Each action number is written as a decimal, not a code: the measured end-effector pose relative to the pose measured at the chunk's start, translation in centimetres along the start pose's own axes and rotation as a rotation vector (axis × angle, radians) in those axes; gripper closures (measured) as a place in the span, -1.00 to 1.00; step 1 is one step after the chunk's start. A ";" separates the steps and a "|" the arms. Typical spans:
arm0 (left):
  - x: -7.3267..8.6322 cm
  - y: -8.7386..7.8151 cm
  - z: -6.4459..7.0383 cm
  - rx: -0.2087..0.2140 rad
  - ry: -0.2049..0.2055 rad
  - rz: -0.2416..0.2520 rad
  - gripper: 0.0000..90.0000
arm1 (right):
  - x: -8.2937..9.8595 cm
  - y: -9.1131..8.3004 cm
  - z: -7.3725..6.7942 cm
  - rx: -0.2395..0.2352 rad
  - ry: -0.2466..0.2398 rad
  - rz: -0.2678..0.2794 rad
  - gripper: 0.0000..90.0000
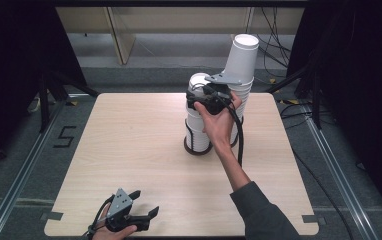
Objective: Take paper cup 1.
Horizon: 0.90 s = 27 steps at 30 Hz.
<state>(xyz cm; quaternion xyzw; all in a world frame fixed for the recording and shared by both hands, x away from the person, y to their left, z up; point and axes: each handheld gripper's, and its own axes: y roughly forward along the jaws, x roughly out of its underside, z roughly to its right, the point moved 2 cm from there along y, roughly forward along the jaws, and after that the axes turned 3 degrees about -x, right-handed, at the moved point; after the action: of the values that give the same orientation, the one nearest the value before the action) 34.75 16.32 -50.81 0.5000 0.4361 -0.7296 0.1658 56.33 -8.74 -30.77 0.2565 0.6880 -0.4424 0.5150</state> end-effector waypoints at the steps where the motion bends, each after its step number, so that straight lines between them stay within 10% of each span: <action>1: 0.0 0.0 0.0 -0.001 -0.001 0.000 -0.67 | -0.3 -0.2 -0.1 -0.003 0.015 0.011 -0.52; 15: 0.0 0.0 0.0 -0.004 -0.006 0.000 -0.68 | -3.4 -4.5 -0.7 -0.057 -0.039 0.091 -0.52; 27: 0.0 0.0 -0.1 -0.008 -0.013 -0.019 -0.68 | 0.4 -8.8 -2.2 -0.224 -0.094 0.066 -0.52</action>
<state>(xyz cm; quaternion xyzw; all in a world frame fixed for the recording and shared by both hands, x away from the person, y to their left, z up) 34.80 16.44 -50.81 0.4905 0.4427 -0.7326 0.1636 48.03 -11.02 -27.95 0.1989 0.6995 -0.3570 0.5862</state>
